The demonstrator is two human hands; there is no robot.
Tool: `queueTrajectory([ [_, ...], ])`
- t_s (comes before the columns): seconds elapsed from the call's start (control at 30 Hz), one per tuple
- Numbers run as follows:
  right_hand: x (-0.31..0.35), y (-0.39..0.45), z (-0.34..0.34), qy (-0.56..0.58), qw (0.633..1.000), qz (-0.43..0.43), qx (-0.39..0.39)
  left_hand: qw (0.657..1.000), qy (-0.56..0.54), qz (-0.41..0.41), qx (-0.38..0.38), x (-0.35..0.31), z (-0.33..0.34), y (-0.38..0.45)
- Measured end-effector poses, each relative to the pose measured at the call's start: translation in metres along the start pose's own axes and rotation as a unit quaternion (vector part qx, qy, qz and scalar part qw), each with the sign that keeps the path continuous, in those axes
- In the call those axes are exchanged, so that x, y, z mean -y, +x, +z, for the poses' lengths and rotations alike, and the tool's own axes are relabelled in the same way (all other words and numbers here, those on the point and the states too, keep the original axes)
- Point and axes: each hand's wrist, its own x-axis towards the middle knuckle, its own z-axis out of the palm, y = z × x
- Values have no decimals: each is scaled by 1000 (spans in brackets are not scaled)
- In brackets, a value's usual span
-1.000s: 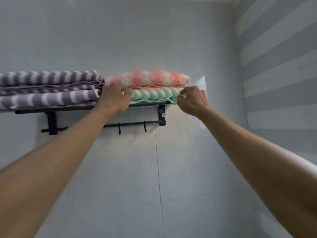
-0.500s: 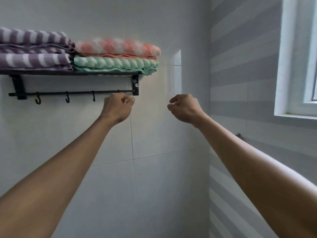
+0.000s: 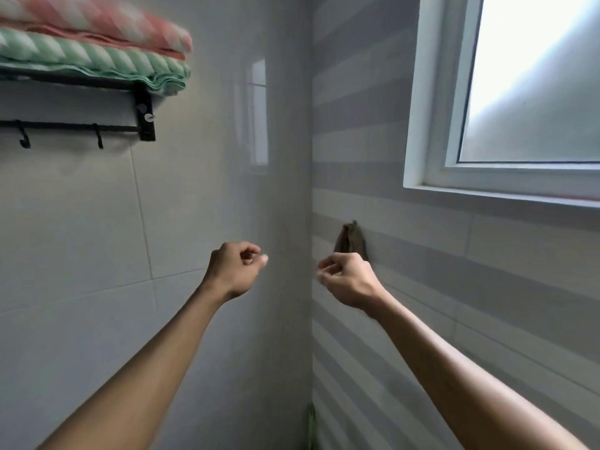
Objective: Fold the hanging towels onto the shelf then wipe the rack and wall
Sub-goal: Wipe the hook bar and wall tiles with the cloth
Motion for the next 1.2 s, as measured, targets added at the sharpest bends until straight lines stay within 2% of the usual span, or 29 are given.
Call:
queueTrajectory([
  [0.33,-96,34,1,-9,993,118,-28,995,-19,-16,99,37,111,32],
  [0.63,-125,141,14,-38,971,174,-158,981,-82,20,173,45,197,149],
  [0.83,-133,200,29,-140,951,194,-195,965,-122,36,230,45,254,228],
  [1.1,-148,247,49,-252,920,213,-213,949,-165,99,251,39,309,277],
  [1.2,-148,250,44,-220,926,204,-229,954,-176,94,224,39,312,285],
])
